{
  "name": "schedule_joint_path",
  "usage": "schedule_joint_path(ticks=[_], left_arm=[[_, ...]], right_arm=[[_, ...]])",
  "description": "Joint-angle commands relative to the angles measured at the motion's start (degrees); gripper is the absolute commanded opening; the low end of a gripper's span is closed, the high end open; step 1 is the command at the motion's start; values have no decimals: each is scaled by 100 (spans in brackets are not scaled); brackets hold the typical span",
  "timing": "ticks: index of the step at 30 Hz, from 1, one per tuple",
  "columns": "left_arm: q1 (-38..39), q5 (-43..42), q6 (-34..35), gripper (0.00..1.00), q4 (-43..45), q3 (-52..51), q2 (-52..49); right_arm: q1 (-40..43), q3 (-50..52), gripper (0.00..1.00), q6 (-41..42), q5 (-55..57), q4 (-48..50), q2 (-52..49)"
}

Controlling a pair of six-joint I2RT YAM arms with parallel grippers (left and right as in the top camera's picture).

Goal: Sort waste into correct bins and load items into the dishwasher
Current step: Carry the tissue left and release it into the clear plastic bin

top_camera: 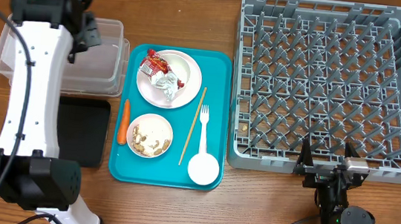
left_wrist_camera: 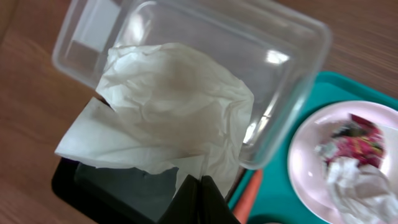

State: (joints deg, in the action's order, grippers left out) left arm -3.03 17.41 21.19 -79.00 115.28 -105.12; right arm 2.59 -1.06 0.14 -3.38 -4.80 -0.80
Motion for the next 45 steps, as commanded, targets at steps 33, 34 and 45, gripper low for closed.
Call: schedule_joint_path(ticks=[33, 34, 45], left_arm=[[-1357, 105, -494, 4, 3440, -2367, 42], [-1357, 105, -542, 4, 3556, -2417, 42], [-1493, 103, -599, 4, 4673, -3250, 42]], right_arm=[[28, 61, 100, -20, 72, 15, 61], [28, 61, 100, -20, 72, 15, 61], [28, 61, 100, -20, 72, 15, 61]])
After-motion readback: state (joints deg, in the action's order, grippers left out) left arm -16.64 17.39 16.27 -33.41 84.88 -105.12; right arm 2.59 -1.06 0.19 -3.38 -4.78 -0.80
